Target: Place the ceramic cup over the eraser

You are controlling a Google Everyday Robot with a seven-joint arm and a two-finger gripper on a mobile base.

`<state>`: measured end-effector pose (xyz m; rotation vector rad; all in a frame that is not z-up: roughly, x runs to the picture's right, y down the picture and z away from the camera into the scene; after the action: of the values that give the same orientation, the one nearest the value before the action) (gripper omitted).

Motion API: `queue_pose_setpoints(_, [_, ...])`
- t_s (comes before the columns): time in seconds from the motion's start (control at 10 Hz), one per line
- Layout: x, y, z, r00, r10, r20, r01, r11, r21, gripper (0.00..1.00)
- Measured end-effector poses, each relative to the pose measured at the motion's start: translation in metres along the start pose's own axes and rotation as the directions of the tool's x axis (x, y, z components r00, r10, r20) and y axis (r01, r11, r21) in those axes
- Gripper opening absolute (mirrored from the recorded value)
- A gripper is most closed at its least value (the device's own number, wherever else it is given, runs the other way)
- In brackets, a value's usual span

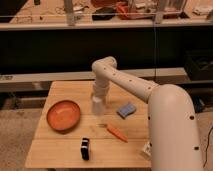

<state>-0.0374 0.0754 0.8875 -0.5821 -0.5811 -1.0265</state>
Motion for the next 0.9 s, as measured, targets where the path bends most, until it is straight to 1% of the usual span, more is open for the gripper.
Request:
queue_pose_setpoints(0.5, [0.0001, 0.0, 0.0001, 1.0, 0.001, 0.0, -0.001, 1.0, 0.0, 0.06])
queue_pose_setpoints(0.6, [0.0001, 0.0, 0.0, 1.0, 0.0, 0.0, 0.0, 1.0, 0.0, 0.05])
queue_pose_setpoints(0.7, [0.0, 0.0001, 0.0, 1.0, 0.001, 0.001, -0.001, 1.0, 0.0, 0.0])
queue_pose_setpoints(0.9, [0.0, 0.0001, -0.0001, 1.0, 0.0, 0.001, 0.0, 1.0, 0.0, 0.0])
